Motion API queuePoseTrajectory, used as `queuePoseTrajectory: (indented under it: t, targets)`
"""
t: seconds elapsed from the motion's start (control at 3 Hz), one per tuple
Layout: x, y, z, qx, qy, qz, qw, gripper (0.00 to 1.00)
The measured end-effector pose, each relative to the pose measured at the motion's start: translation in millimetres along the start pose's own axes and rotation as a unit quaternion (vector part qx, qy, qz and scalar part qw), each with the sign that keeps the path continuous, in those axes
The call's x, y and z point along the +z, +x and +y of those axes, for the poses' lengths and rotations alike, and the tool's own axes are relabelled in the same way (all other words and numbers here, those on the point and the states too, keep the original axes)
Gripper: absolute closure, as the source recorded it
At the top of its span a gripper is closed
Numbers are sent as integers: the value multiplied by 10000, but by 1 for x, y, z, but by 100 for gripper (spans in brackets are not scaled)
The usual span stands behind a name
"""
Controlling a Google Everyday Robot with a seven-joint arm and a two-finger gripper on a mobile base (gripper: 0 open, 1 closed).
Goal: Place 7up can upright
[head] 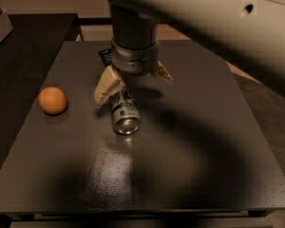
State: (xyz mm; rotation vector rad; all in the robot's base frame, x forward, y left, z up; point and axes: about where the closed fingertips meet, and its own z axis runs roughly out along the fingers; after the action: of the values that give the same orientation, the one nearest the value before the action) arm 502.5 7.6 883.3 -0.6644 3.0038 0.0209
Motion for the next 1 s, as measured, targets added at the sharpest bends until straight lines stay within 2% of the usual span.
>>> queuePoseTrajectory:
  t: [0.33, 0.67, 1.0]
  targets:
    - [15, -4, 12, 317, -192, 262, 9990, 0]
    - [26, -5, 24, 525, -258, 421, 9974, 0]
    - [35, -5, 27, 773, -210, 518, 9954, 0]
